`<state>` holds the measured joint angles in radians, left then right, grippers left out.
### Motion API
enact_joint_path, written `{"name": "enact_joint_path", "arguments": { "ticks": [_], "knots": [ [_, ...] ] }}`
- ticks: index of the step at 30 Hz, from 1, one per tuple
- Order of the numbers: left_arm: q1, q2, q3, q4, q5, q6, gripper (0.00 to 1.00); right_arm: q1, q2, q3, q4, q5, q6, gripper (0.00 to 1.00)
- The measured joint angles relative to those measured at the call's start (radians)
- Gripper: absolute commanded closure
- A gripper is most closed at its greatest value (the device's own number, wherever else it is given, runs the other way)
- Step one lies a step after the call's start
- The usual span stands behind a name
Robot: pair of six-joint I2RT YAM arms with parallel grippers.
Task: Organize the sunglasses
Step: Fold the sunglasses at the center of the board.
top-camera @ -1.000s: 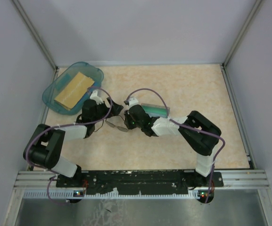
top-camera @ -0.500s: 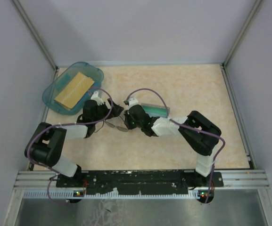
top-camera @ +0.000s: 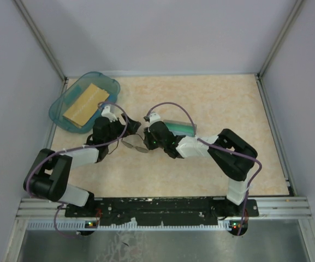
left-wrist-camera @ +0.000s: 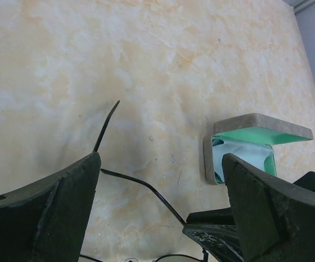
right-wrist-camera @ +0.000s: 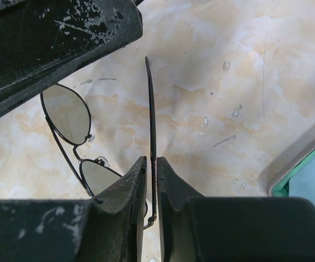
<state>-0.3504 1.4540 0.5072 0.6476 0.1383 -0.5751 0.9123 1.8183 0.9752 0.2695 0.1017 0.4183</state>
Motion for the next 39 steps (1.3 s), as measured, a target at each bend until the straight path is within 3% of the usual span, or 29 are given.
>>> {"name": "enact_joint_path", "arguments": {
  "ticks": [17, 39],
  "knots": [
    [0.011, 0.052, -0.001, 0.0, -0.017, 0.003, 0.02, 0.0, 0.0, 0.0, 0.0, -0.005, -0.011, 0.87],
    [0.011, 0.097, 0.005, 0.005, 0.094, -0.004, 0.03, 0.0, 0.0, 0.0, 0.0, -0.026, -0.018, 0.87]
  ]
}}
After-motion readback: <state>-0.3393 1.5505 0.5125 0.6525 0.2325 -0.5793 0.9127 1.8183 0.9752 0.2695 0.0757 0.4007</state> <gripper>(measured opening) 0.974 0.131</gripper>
